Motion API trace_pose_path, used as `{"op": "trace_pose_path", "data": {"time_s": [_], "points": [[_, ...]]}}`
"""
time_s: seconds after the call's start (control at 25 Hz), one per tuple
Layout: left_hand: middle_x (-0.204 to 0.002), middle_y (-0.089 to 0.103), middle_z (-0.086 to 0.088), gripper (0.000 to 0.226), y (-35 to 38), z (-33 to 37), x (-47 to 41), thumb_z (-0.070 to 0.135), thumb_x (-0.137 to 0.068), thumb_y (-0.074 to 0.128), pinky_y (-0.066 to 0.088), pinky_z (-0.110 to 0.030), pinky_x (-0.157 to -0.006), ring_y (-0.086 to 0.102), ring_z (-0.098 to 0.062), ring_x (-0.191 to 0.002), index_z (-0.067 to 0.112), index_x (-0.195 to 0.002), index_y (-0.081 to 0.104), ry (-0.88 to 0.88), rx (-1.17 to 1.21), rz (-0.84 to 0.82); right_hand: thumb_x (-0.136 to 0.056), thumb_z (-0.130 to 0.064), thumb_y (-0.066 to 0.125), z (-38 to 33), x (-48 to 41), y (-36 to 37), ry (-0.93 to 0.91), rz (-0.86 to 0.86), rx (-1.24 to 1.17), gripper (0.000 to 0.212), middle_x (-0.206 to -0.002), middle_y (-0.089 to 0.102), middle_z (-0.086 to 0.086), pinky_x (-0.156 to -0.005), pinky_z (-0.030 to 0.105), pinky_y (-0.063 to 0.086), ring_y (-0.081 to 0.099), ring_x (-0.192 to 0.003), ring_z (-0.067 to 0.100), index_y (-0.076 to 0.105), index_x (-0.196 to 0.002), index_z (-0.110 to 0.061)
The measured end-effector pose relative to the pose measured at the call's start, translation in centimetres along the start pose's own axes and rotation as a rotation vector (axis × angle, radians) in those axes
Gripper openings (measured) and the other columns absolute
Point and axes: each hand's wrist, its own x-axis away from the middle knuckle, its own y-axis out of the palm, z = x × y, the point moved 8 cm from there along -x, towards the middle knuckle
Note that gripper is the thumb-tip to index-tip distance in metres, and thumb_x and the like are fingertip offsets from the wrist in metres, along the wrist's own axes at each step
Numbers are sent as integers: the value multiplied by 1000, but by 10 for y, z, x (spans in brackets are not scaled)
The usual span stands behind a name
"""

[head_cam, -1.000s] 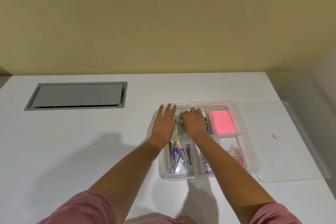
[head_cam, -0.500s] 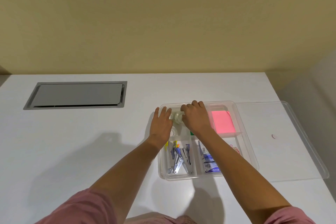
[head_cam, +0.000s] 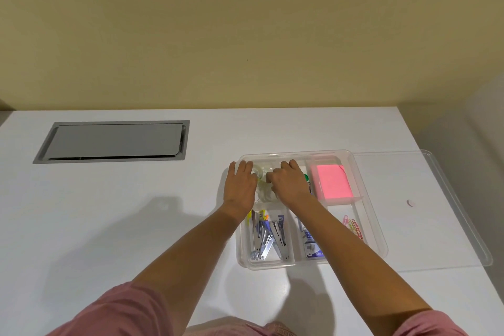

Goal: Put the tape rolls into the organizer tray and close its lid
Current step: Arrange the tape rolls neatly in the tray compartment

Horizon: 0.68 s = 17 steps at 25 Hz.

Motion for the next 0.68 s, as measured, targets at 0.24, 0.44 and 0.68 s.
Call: {"op": "trace_pose_path", "data": {"time_s": [0.24,0.44,0.68], "points": [[-145,38,-6,28,1,1,1,18,-91,55,9,-42,-118,29,-25,-137,21,-118,61,39,69,20,-32,-24,89,-8,0,-1,-53,61,-19,27,-40,59,-10,-66,25,28,56,-48,12,69,-50,-30],[-147,36,-6,29,1,1,1,16,-91,51,8,-43,-119,27,-25,-138,21,-118,62,48,54,21,-40,-30,90,-13,4,-2,-91,108,-64,29,-48,66,-10,-66,24,38,60,-56,13,73,-63,-34],[-146,37,-6,28,1,0,0,17,-92,53,7,-44,-119,29,-24,-138,19,-118,60,38,55,28,-70,-6,73,0,2,-9,15,127,-186,22,-77,74,6,-80,35,47,64,-81,29,73,-89,-18]]}}
